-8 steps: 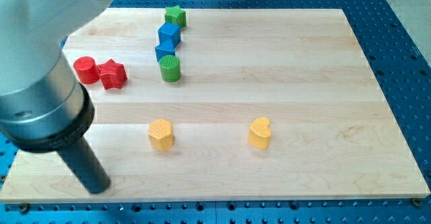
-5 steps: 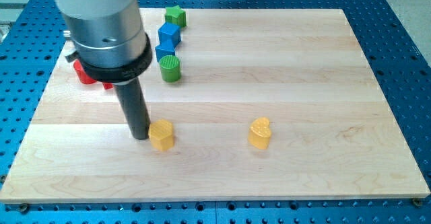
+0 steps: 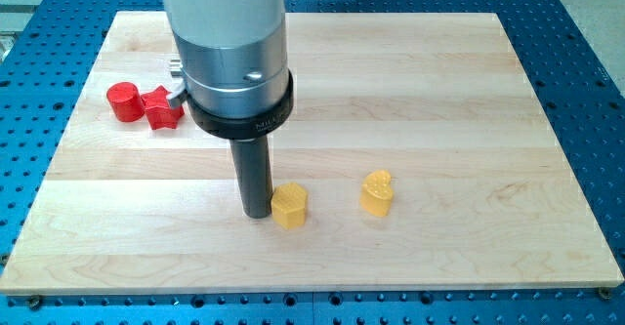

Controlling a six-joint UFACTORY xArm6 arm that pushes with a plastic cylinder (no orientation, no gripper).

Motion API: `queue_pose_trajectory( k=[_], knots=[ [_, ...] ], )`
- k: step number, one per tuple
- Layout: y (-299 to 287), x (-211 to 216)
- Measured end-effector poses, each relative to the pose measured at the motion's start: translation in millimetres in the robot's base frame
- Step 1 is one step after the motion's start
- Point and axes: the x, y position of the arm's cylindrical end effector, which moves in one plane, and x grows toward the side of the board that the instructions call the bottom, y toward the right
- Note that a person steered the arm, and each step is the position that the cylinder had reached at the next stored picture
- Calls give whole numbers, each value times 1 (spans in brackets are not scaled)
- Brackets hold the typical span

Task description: Push the hexagon closely to the heart

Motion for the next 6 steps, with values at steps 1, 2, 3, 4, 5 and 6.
queue_pose_trajectory(
  k=[1,2,3,4,5,6],
  knots=[
    [-15,37],
    [-1,19],
    [21,-29],
    [14,-9],
    [-30,18],
    [-16,28]
  ],
)
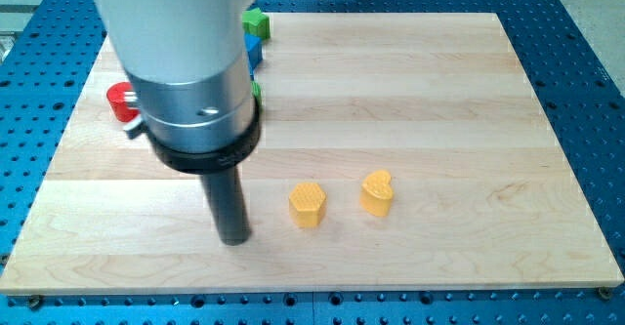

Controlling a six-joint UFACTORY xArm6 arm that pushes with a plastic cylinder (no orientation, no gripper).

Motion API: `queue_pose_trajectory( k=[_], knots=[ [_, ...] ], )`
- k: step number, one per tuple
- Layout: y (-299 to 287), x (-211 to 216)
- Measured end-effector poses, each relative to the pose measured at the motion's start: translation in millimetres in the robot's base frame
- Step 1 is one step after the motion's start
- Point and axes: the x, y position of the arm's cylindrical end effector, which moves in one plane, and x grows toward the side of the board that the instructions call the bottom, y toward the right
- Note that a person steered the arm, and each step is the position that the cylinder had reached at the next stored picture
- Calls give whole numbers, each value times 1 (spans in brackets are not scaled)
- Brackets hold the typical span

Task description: Push the hexagon closely to the heart

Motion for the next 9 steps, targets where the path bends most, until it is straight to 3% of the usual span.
queue_pose_trajectory(
  k=[2,3,5,6,8,9],
  knots=[
    [78,-15],
    [62,-5],
    [-171,-16],
    [-234,-77],
    [-194,-234],
    [-172,-256]
  ],
)
